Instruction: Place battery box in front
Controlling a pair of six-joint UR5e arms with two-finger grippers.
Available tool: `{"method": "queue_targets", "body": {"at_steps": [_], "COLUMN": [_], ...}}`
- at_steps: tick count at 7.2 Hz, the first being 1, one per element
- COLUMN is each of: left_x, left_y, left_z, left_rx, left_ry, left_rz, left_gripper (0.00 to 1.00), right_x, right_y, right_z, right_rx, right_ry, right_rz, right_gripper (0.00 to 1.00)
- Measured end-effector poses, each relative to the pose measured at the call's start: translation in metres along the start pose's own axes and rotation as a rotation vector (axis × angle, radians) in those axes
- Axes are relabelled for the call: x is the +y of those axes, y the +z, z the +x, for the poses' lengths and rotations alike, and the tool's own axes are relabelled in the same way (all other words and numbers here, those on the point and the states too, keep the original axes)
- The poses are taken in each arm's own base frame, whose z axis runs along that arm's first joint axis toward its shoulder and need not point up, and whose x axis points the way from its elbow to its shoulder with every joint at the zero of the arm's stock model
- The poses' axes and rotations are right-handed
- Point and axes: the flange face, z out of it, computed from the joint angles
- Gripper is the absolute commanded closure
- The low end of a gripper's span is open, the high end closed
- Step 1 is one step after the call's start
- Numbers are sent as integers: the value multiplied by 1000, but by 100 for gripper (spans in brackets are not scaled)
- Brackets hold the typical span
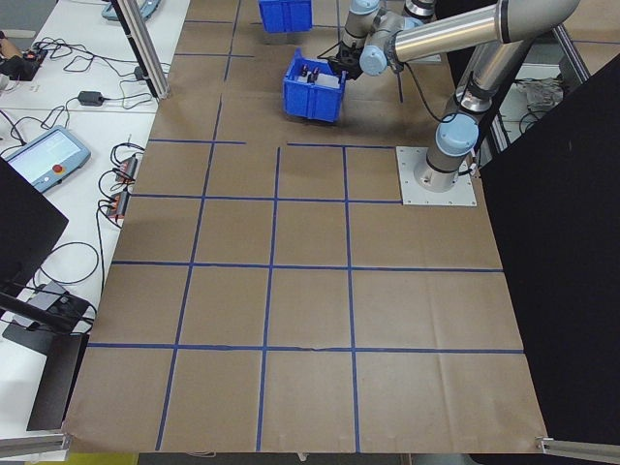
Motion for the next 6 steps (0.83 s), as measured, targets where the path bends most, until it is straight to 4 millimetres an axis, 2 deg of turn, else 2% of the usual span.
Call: {"method": "queue_targets", "body": {"at_steps": [2,4,5,6], "left_x": [-56,-114,-130,-135], "left_y": [-14,-26,-27,-19], "left_z": [47,106,139,173], "left_rx": [17,31,34,31], "left_ry": [-74,-165,-183,-181], "left_rz": [-22,-112,-138,-150], "left_gripper": [100,100,100,100], "right_x": [0,0,0,0], "right_y": [4,5,5,5], "right_z": [-7,-7,-8,-8], "right_rx": [1,0,0,-1], "right_ry": [-7,-8,-7,-7], "right_rz": [-6,-6,-5,-5], "right_gripper": [100,100,100,100]}}
